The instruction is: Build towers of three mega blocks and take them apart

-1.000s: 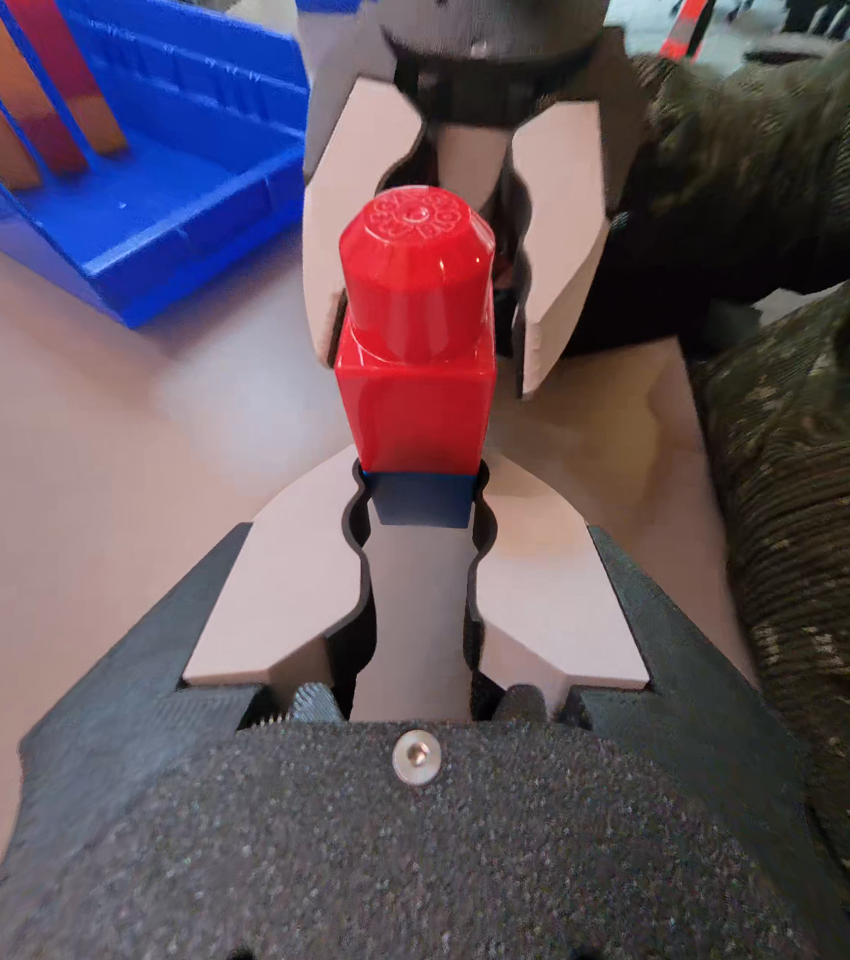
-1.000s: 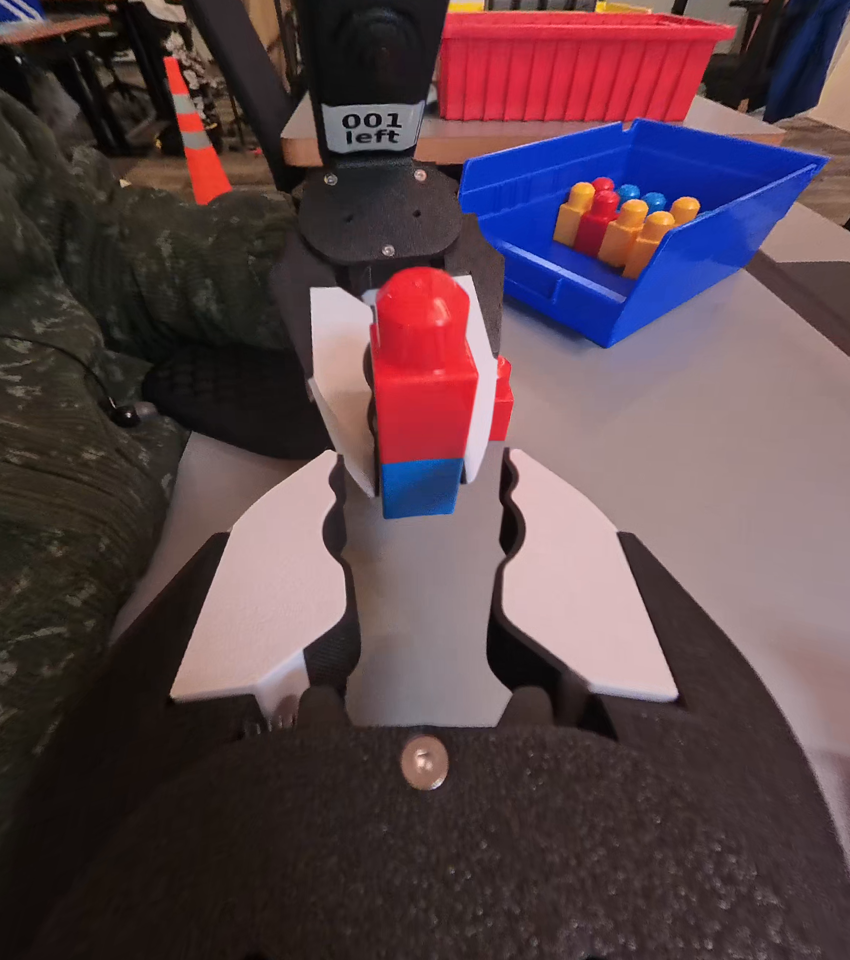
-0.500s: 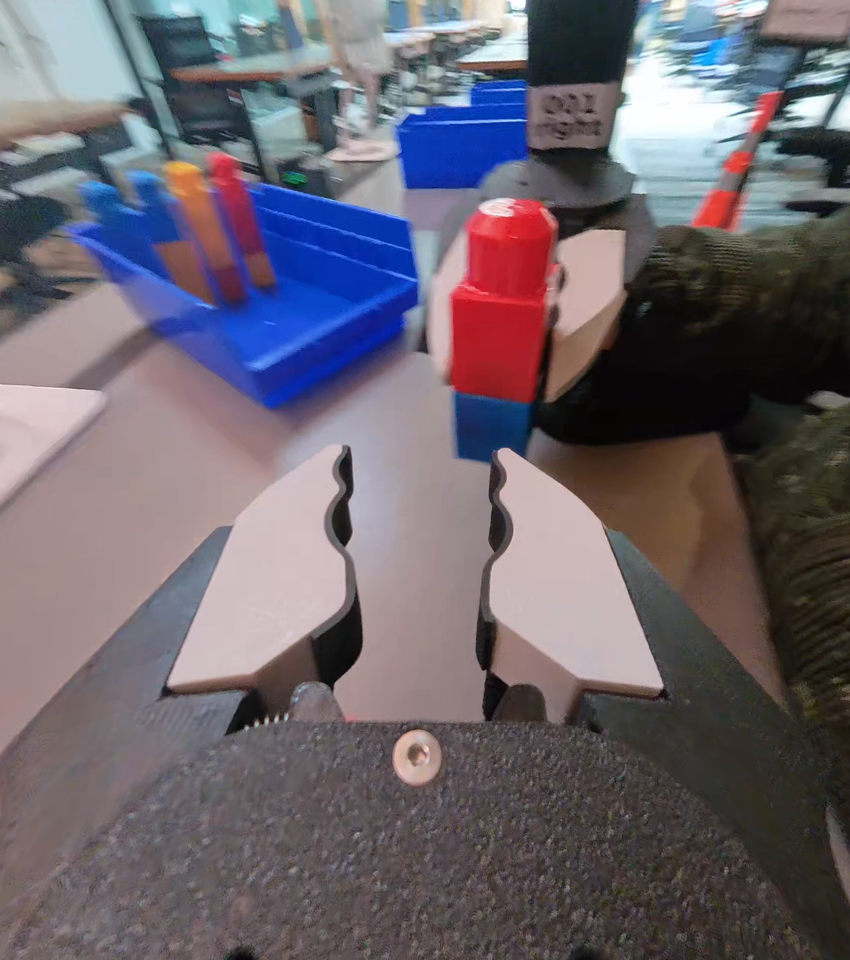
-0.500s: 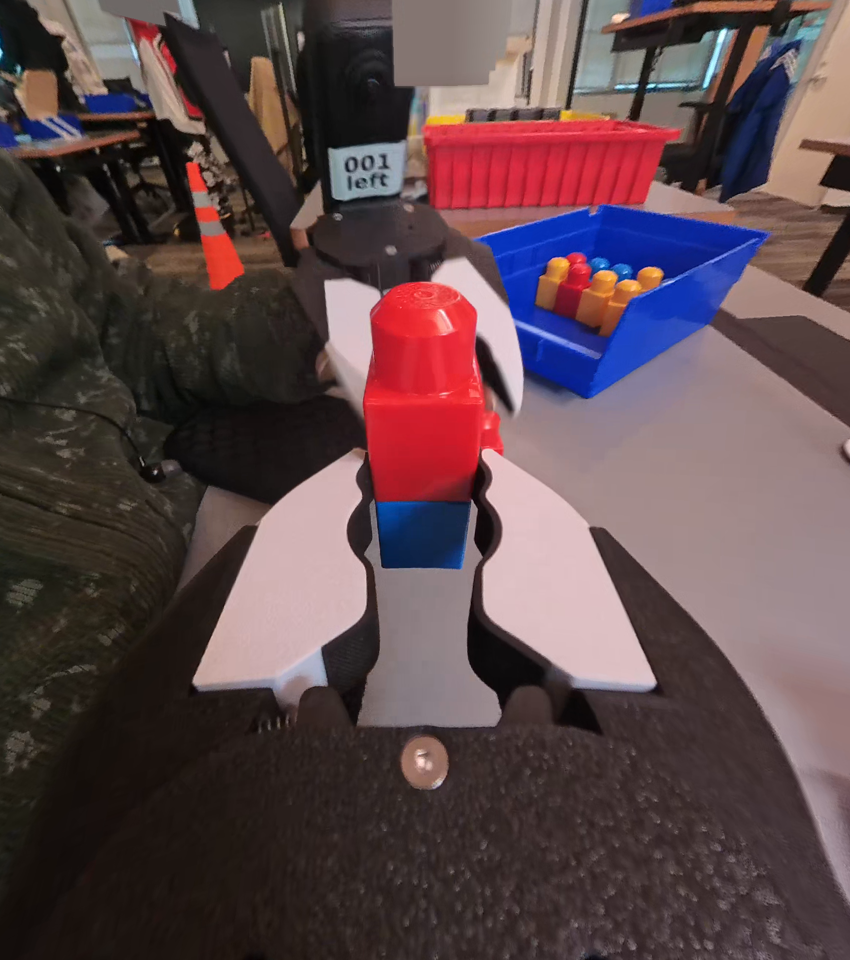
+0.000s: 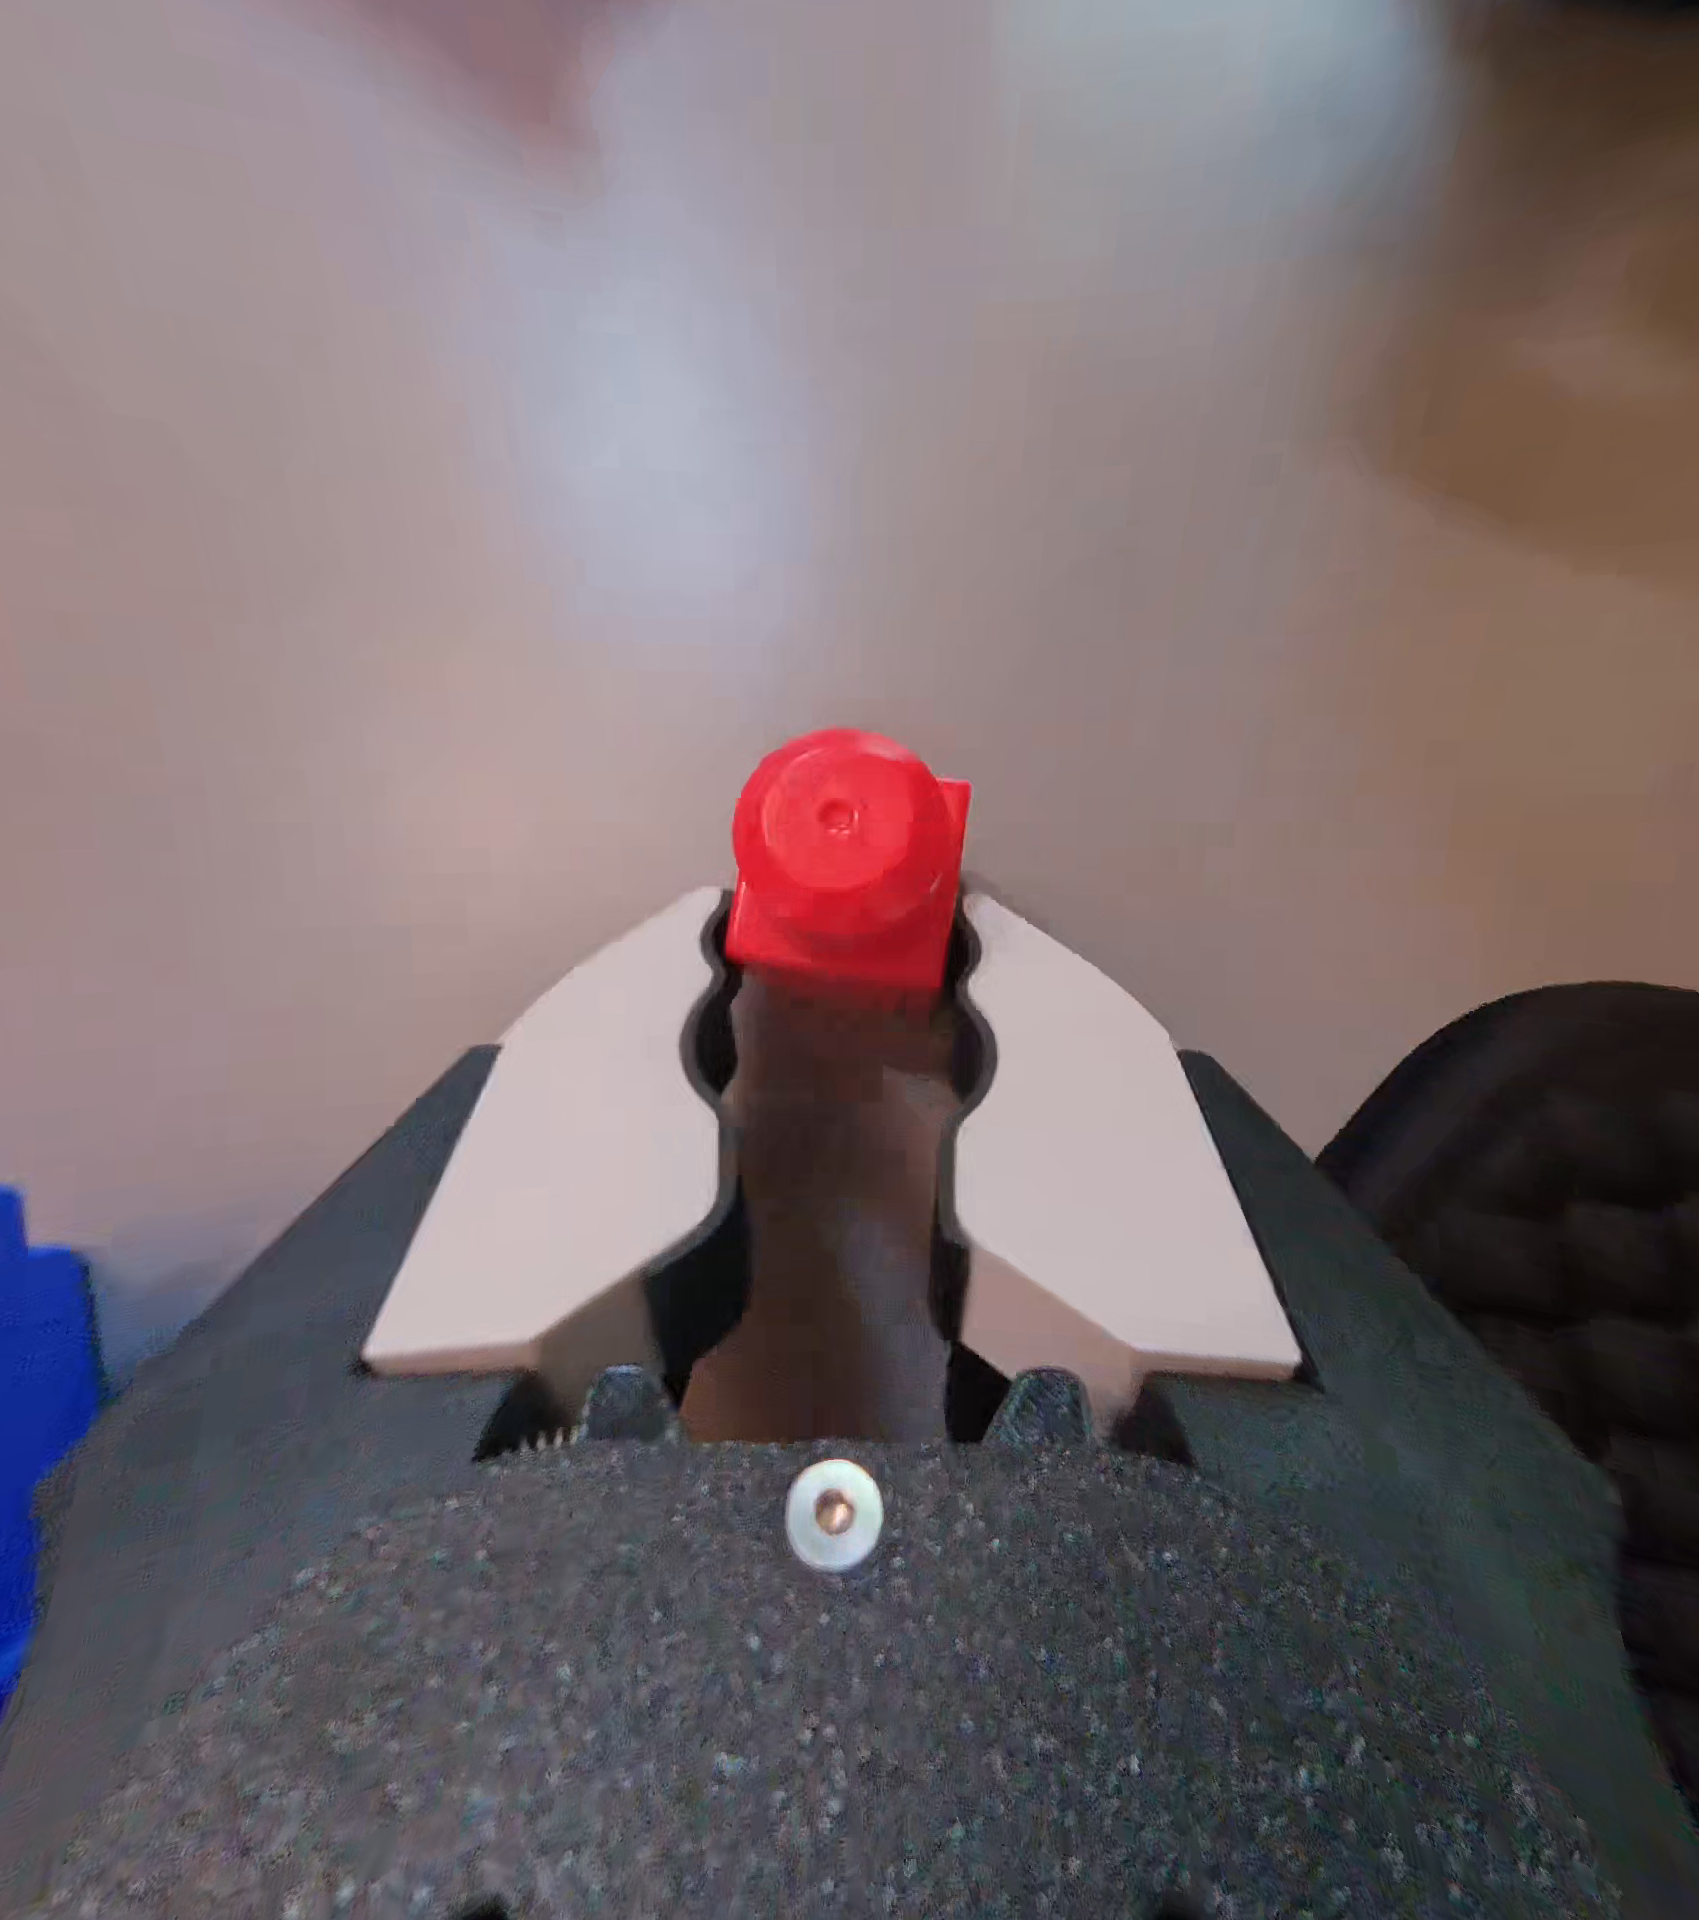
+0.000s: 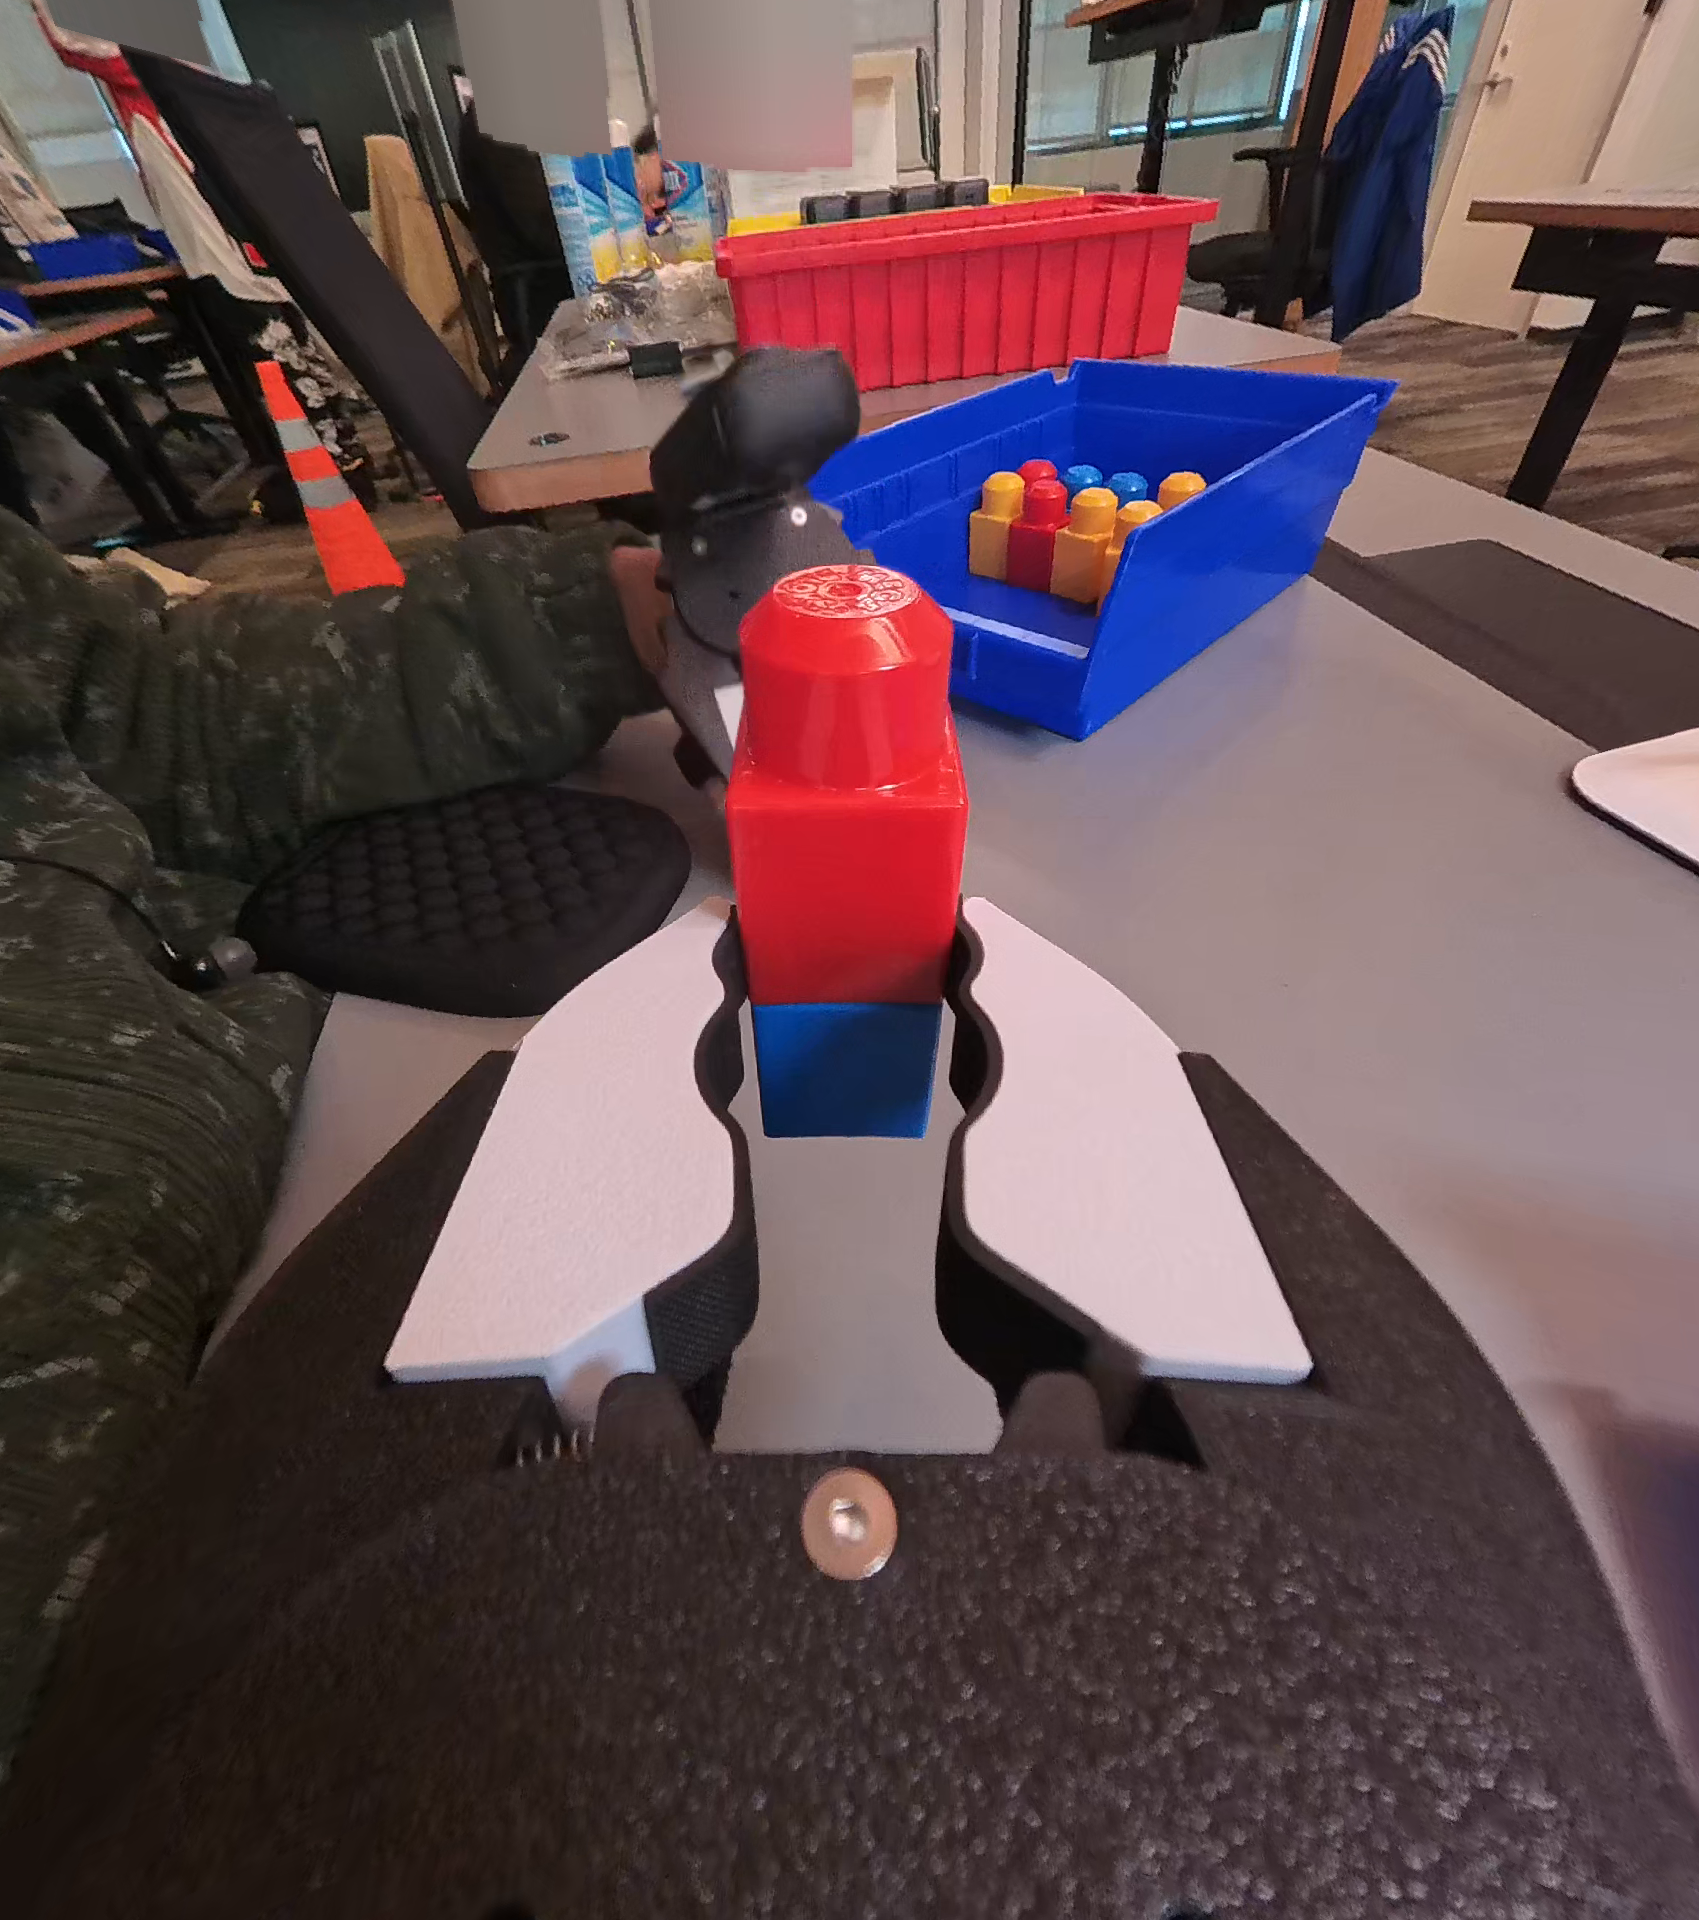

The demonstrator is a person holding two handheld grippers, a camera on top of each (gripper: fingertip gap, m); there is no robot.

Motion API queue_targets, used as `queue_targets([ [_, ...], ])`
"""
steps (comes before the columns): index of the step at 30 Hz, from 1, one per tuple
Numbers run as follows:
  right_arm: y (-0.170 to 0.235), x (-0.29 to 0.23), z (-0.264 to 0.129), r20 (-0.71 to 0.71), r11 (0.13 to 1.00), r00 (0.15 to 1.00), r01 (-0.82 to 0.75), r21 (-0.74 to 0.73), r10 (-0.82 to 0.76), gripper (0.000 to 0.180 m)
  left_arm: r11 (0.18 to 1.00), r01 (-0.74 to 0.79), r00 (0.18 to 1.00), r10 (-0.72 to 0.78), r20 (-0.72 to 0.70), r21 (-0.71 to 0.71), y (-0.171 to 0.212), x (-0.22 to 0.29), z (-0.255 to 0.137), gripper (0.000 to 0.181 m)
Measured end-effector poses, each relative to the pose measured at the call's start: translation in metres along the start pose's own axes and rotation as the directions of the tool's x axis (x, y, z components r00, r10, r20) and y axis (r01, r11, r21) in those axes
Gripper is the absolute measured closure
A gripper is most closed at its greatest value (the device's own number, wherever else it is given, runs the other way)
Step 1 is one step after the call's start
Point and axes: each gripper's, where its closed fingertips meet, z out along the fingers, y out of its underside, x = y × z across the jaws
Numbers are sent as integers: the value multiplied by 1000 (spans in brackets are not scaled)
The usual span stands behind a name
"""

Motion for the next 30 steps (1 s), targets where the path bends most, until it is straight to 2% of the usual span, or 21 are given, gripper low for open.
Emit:
queue_targets([
  [2,1,0,0,4,1000,1000,-1,-4,1,143,999,-12,1000,11,20,34,-13,1,-1,143],
  [3,3,-1,1,7,1000,1000,-4,-17,4,143,993,7,1000,-9,18,121,-32,2,-7,143],
  [6,21,1,8,0,993,1000,-22,-114,22,143,893,105,994,-90,-55,438,-98,13,-37,143],
  [9,44,-4,21,11,973,1000,-23,-231,26,143,811,104,990,-26,-142,576,-136,42,-54,143],
  [11,56,-11,30,29,957,1000,20,-291,-12,143,810,77,991,4,-136,581,-144,52,-51,143],
  [17,68,-27,41,67,921,988,151,-359,-135,143,873,44,978,63,-201,486,-130,71,-33,144],
  [20,62,-29,41,75,934,990,139,-329,-121,143,881,23,976,82,-201,473,-125,72,-32,144],
  [26,48,-33,39,78,959,990,134,-250,-118,143,836,66,964,88,-253,545,-133,77,-40,144],
  [30,49,-39,40,92,951,983,177,-254,-159,143,844,6,960,145,-239,536,-129,85,-40,143],
])
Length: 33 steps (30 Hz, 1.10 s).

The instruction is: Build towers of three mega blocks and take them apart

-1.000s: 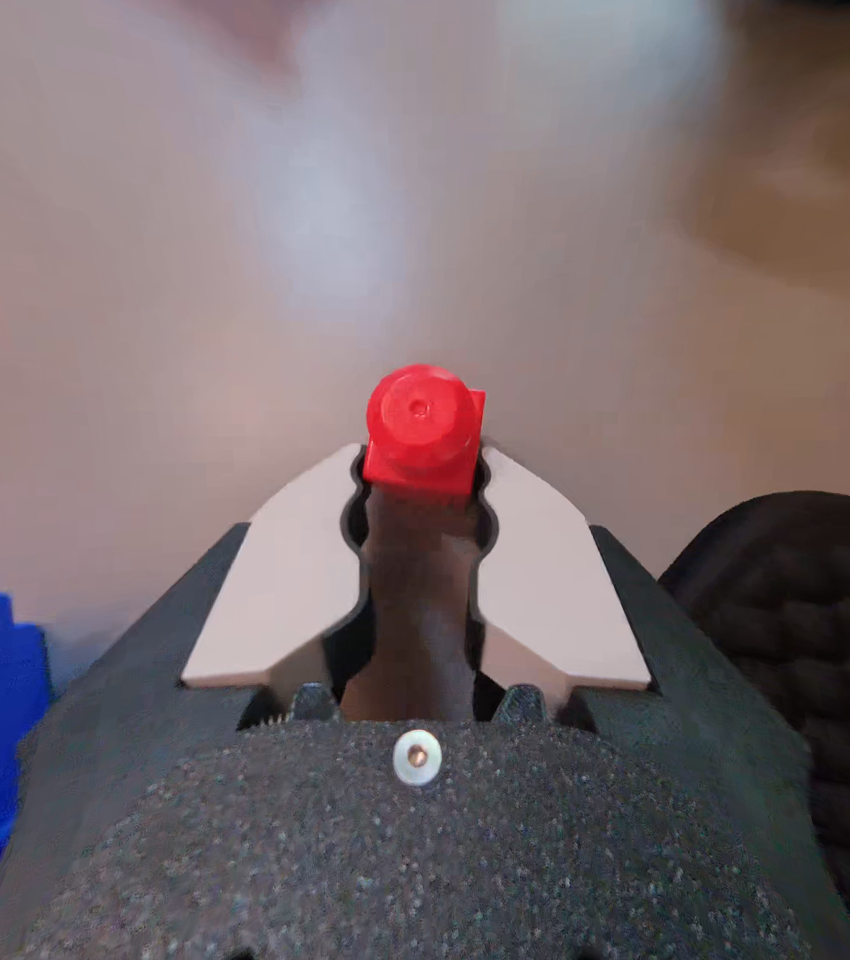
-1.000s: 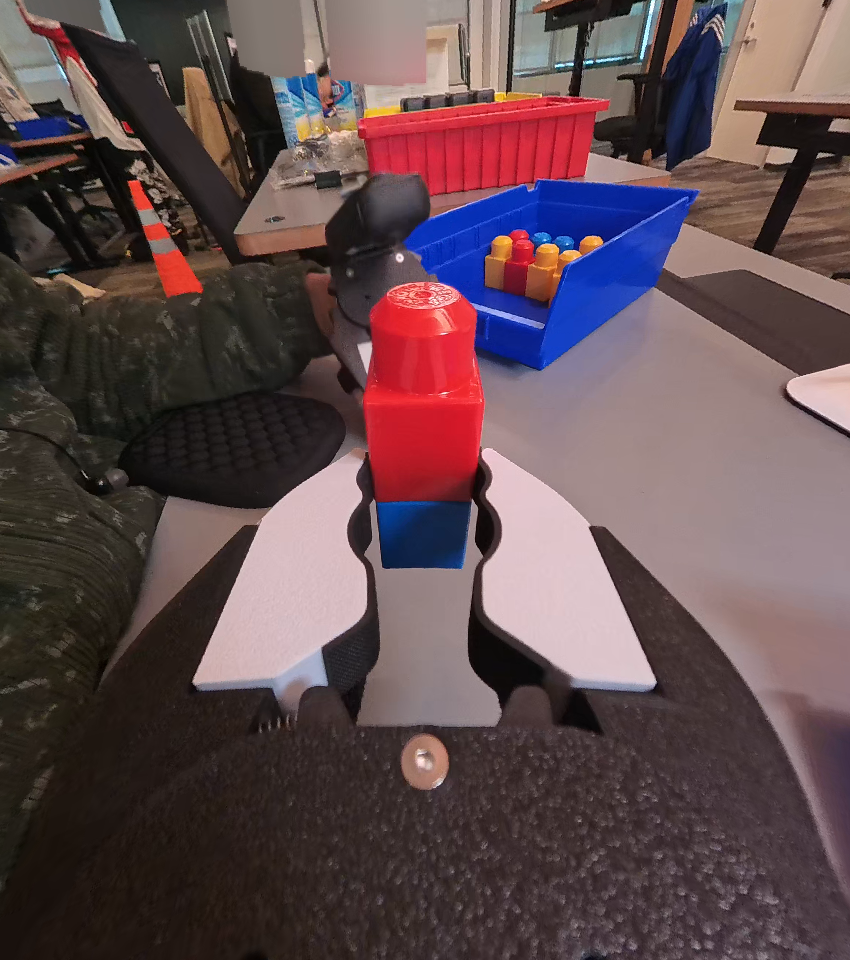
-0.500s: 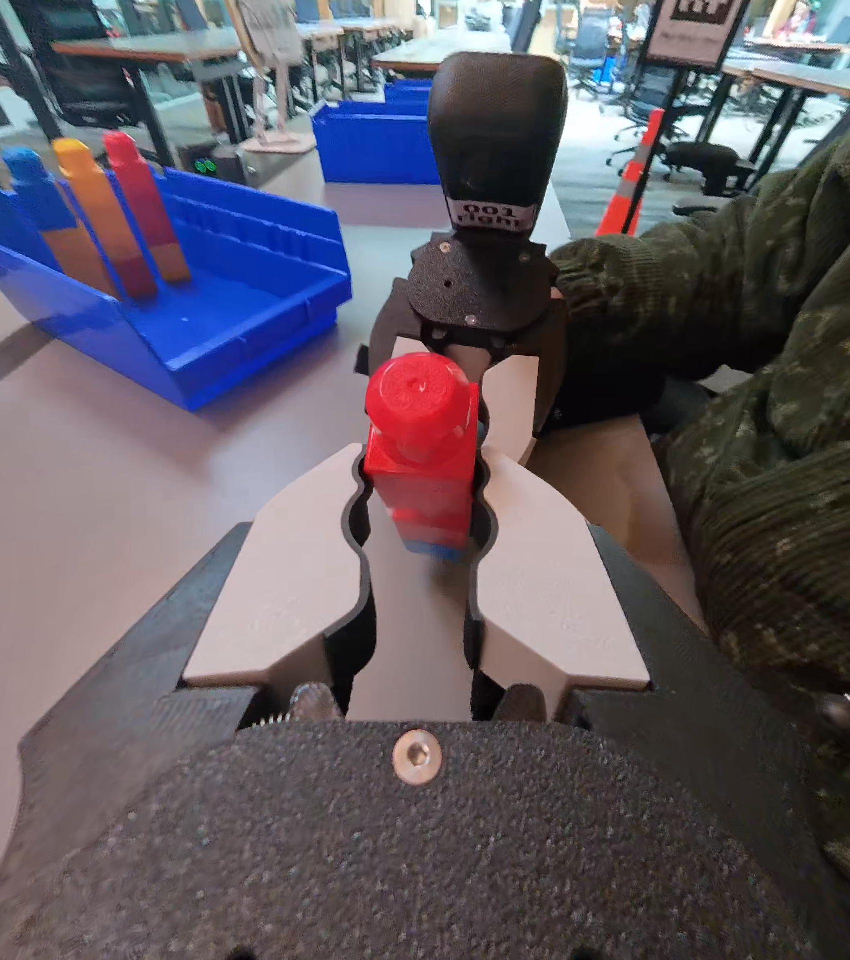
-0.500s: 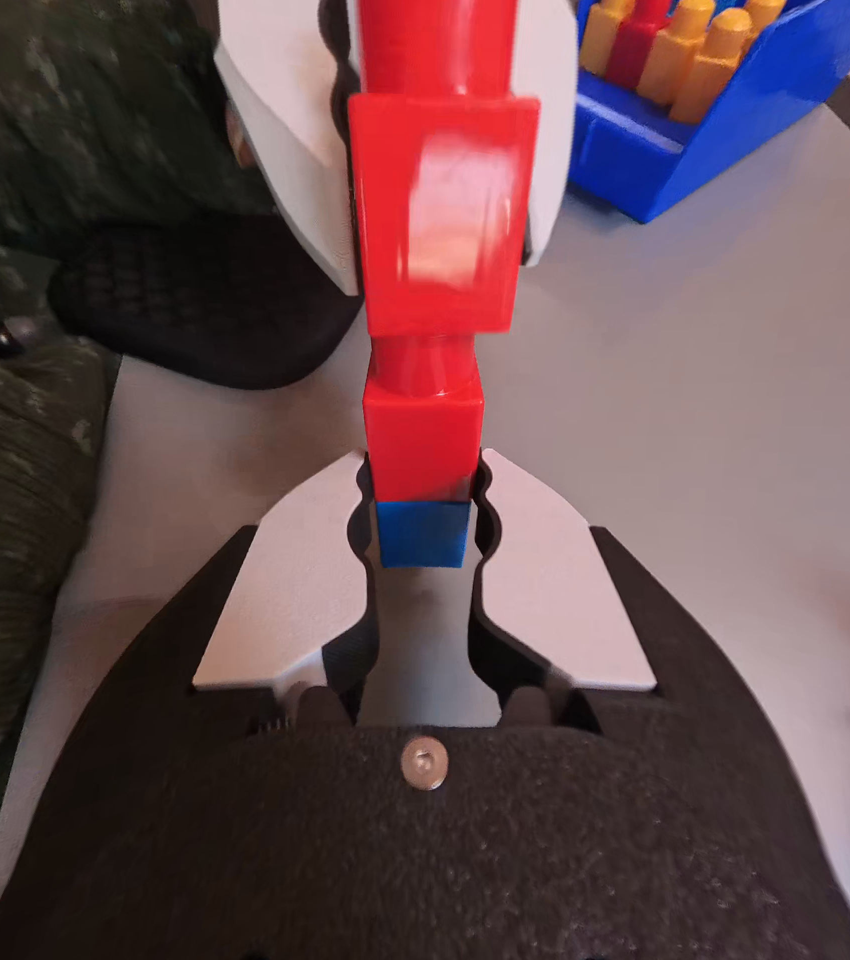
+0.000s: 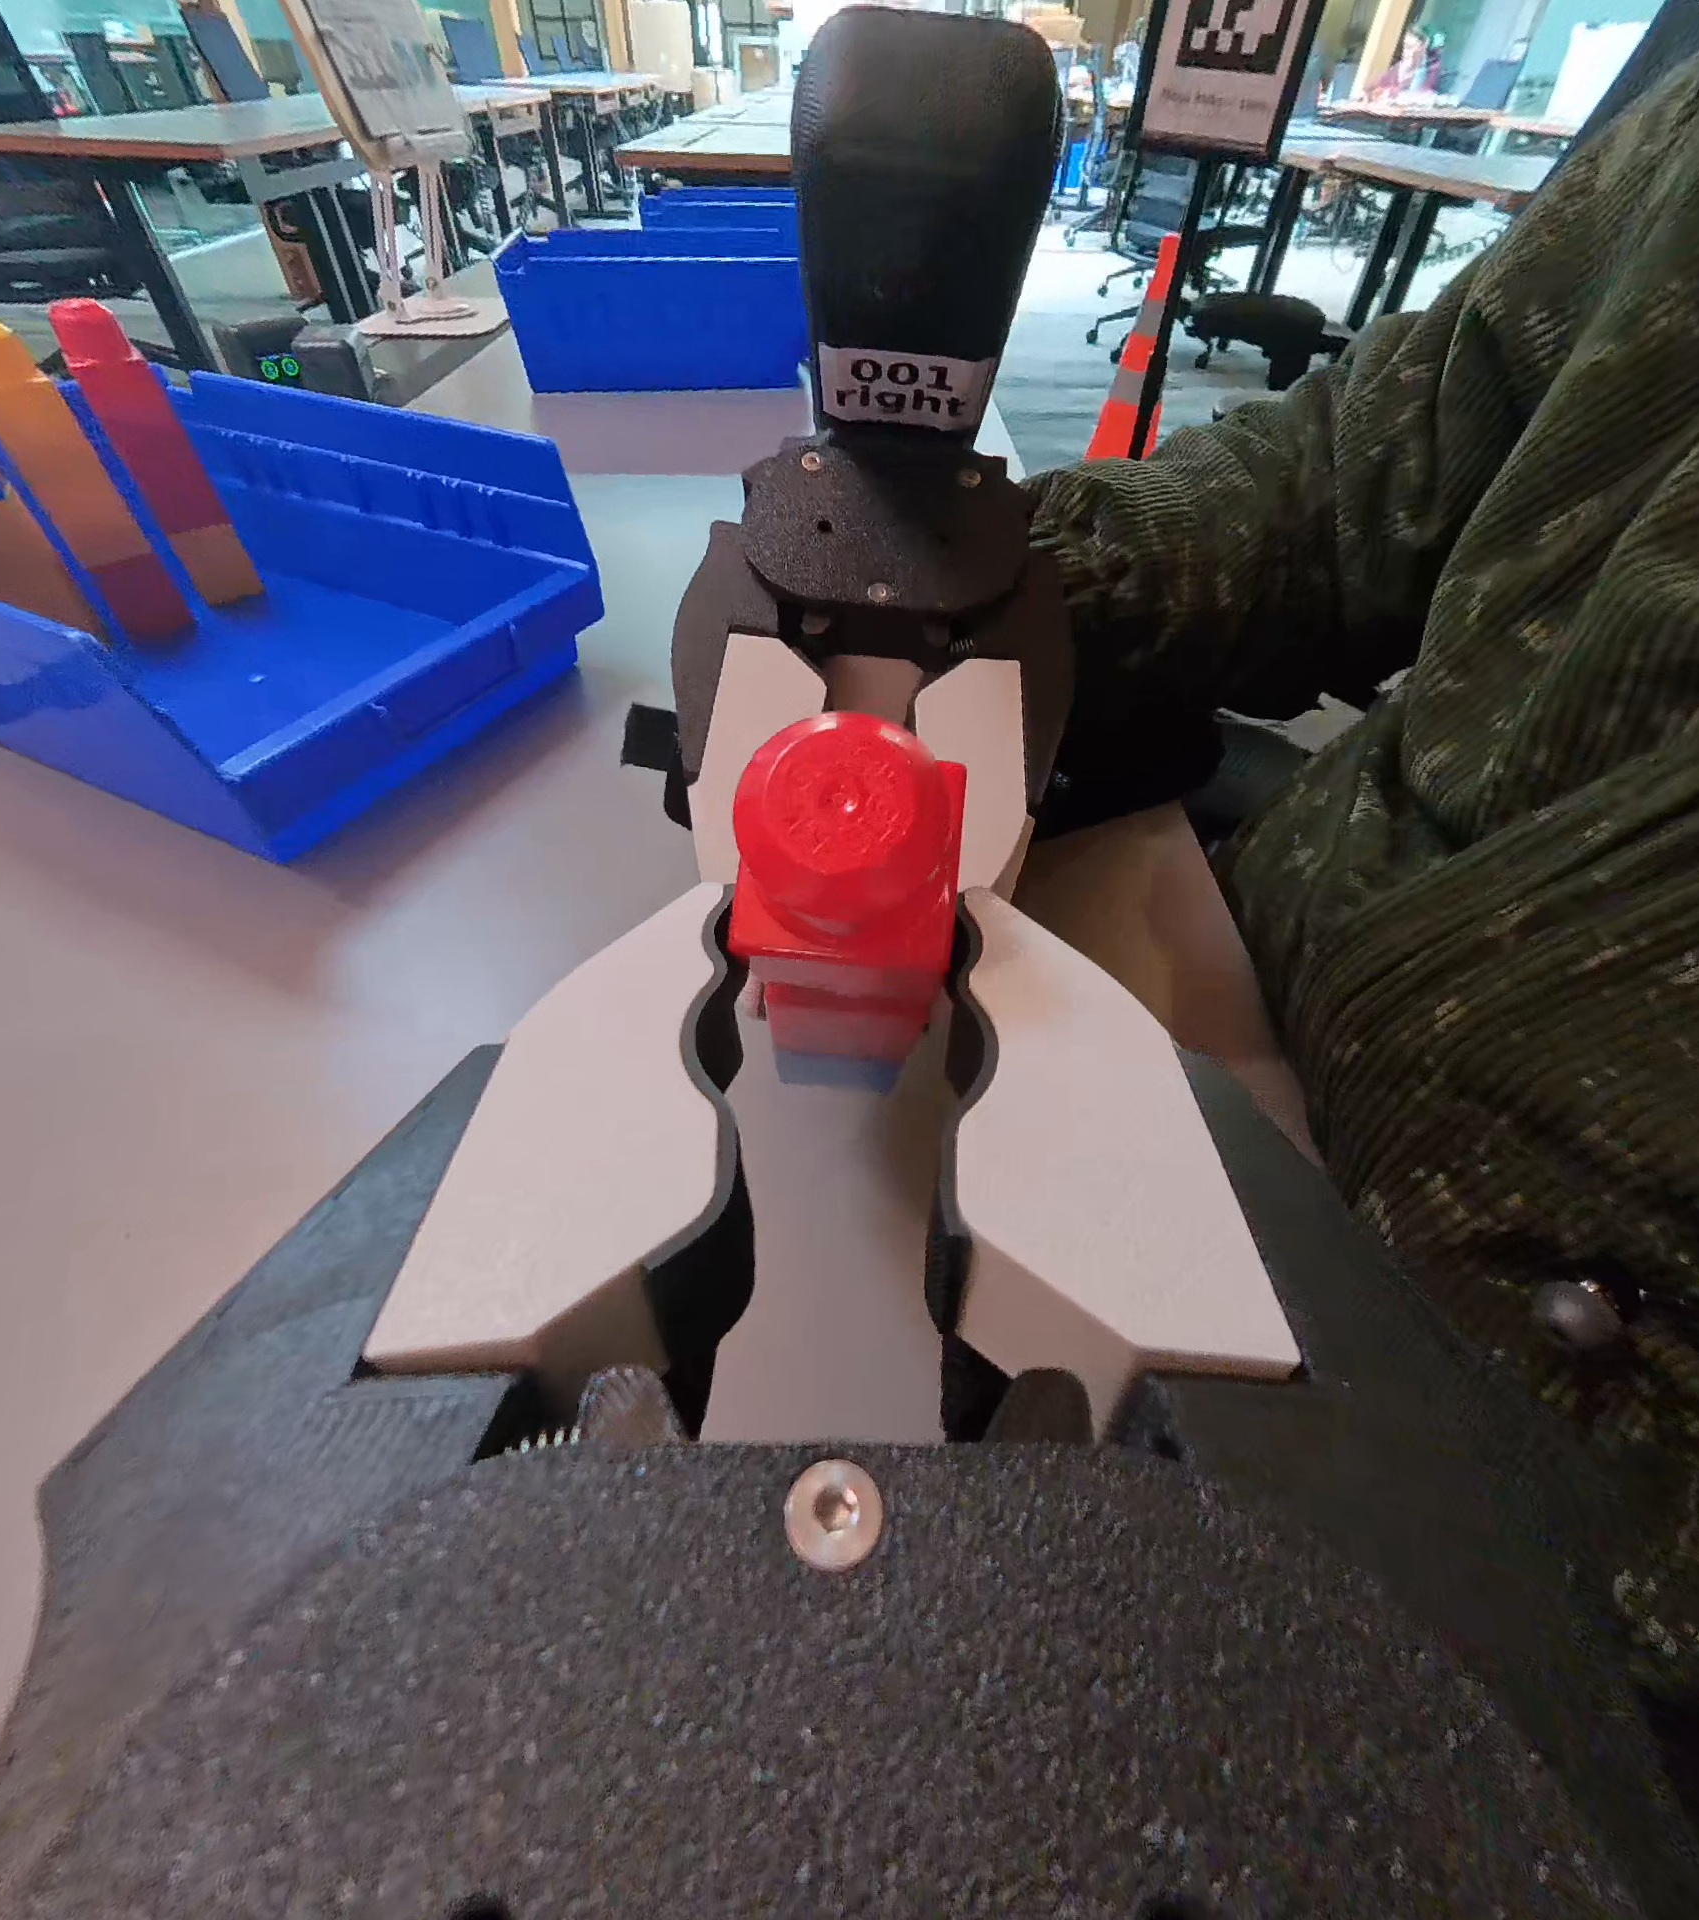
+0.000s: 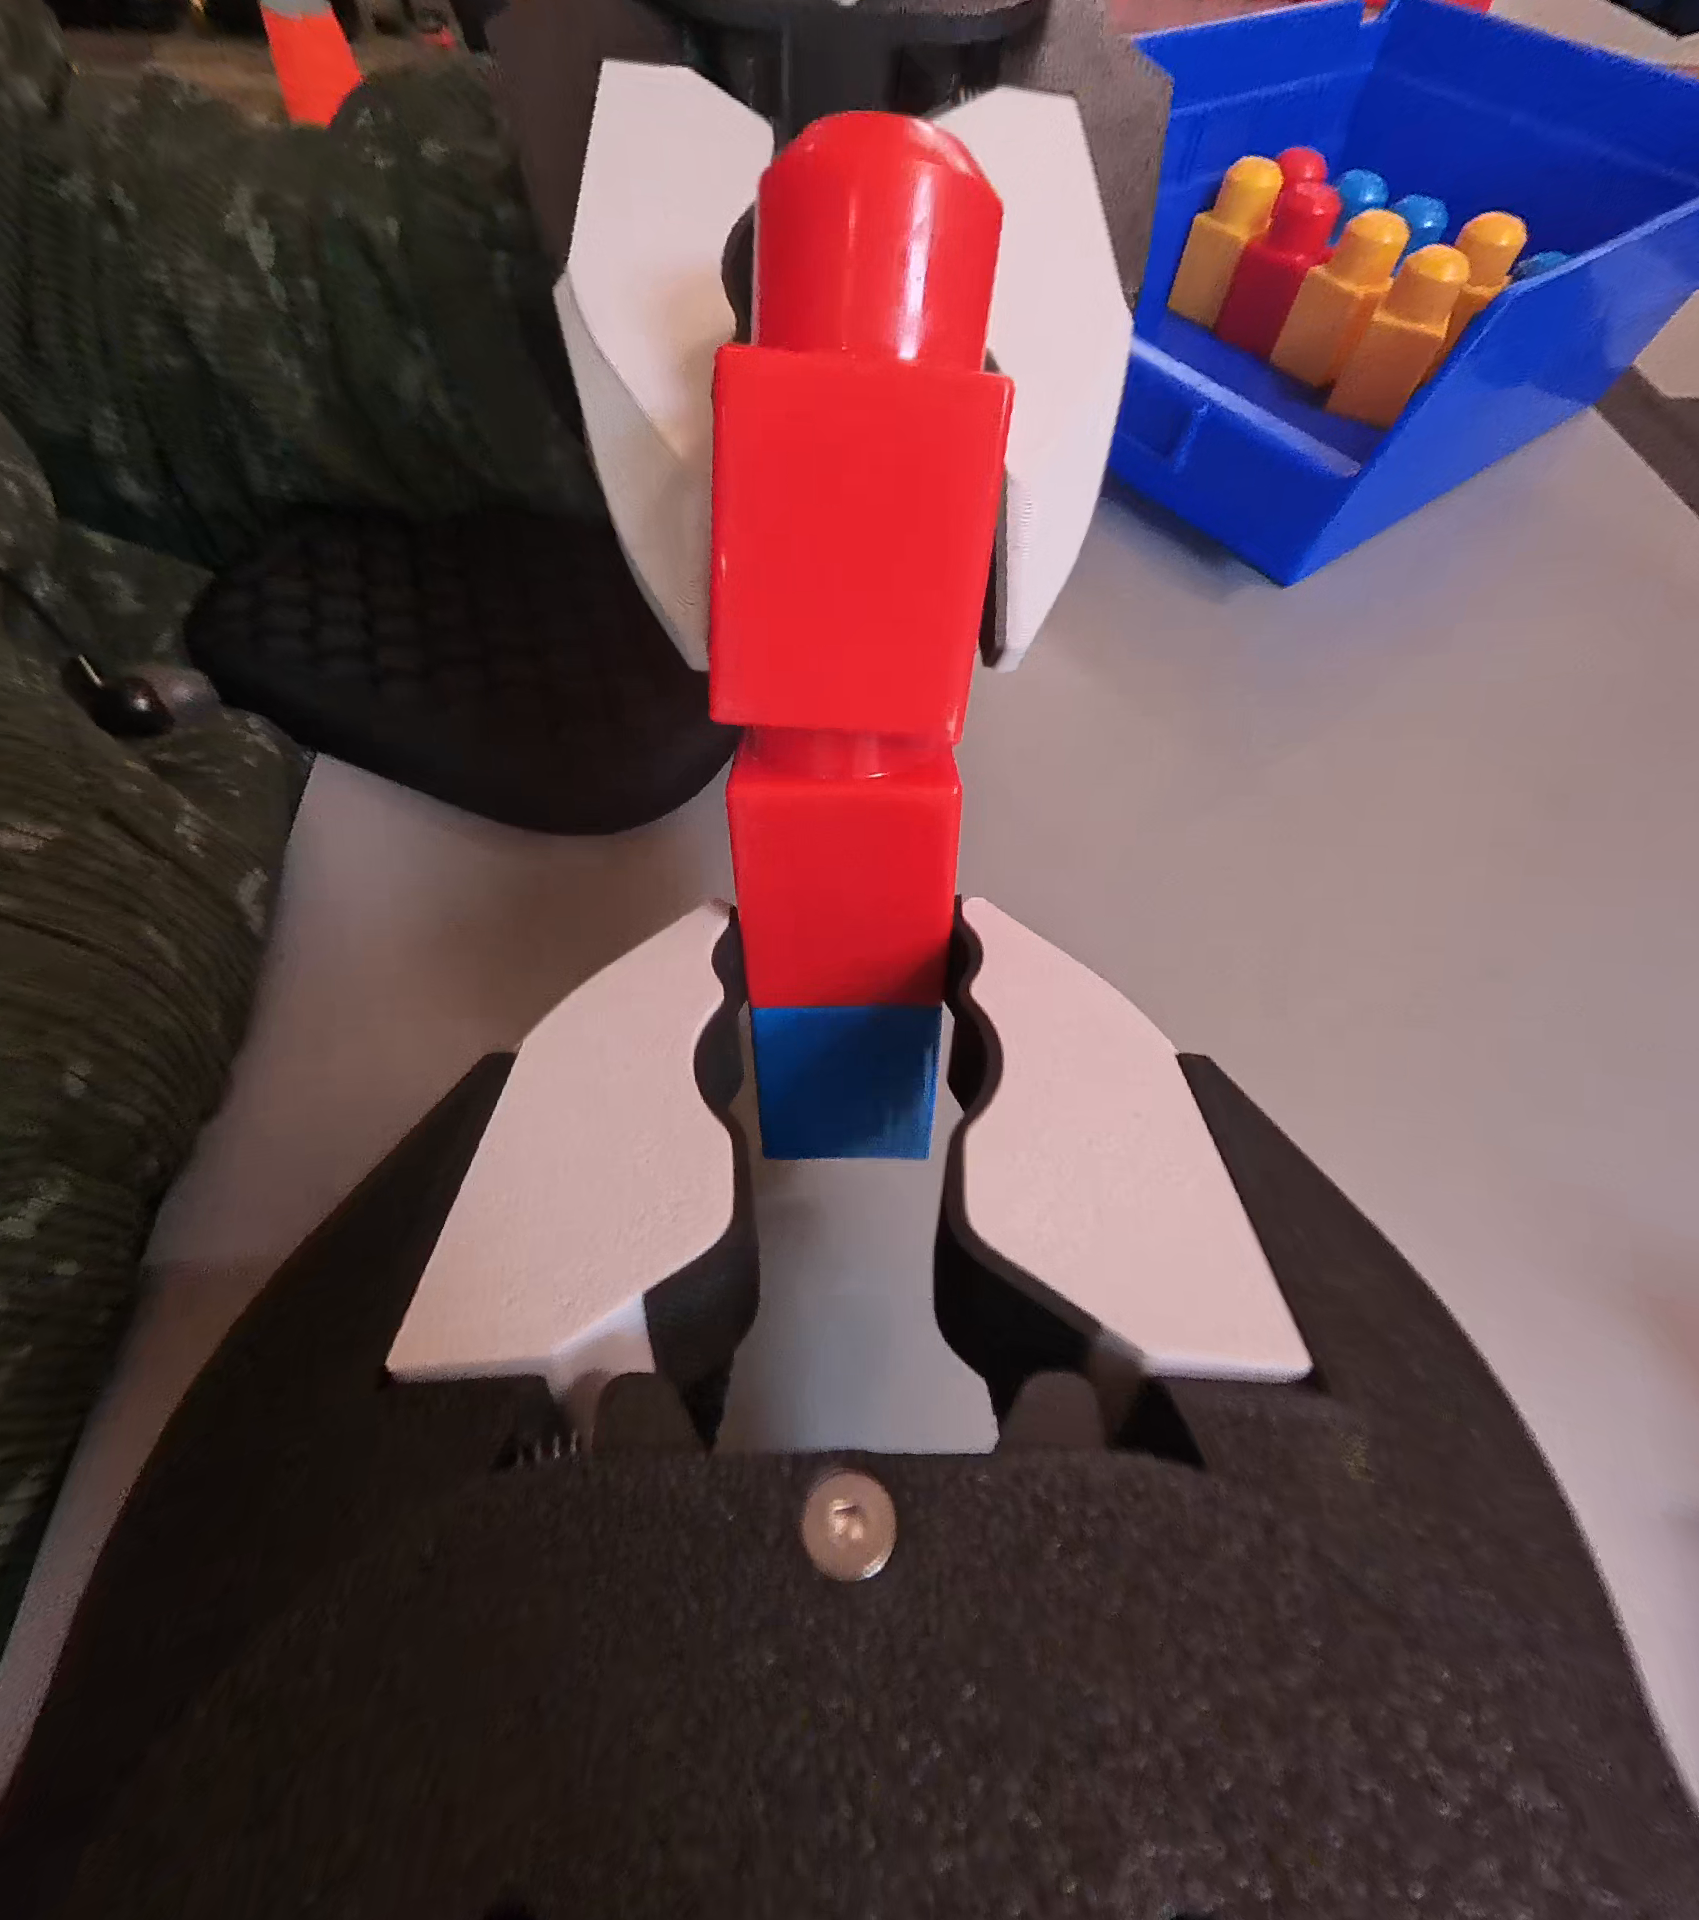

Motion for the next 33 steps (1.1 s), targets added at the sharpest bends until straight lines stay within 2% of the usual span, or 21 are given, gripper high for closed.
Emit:
queue_targets([
  [8,3,8,0,-69,1000,998,0,-30,-2,144,996,-41,996,48,80,-84,13,-9,1,143],
  [21,5,8,-1,-66,1000,998,9,-26,-11,144,998,-30,997,34,70,-53,16,-10,2,143],
  [24,-5,12,-5,-73,1000,997,-6,30,9,143,998,-32,996,27,90,53,3,-14,-1,143],
  [26,-18,16,-12,-83,994,996,-17,110,26,143,995,19,996,-27,80,100,-2,-17,-2,126],
  [28,-29,19,-21,-70,978,995,-51,202,67,143,990,53,997,-60,51,133,-4,-15,1,121],
  [31,-37,15,-25,27,949,993,-120,290,117,143,988,24,998,-32,51,150,-9,-9,12,125],
  [33,-33,10,-18,64,953,991,-131,274,118,143,987,10,998,-21,68,157,-12,-8,18,136],
])
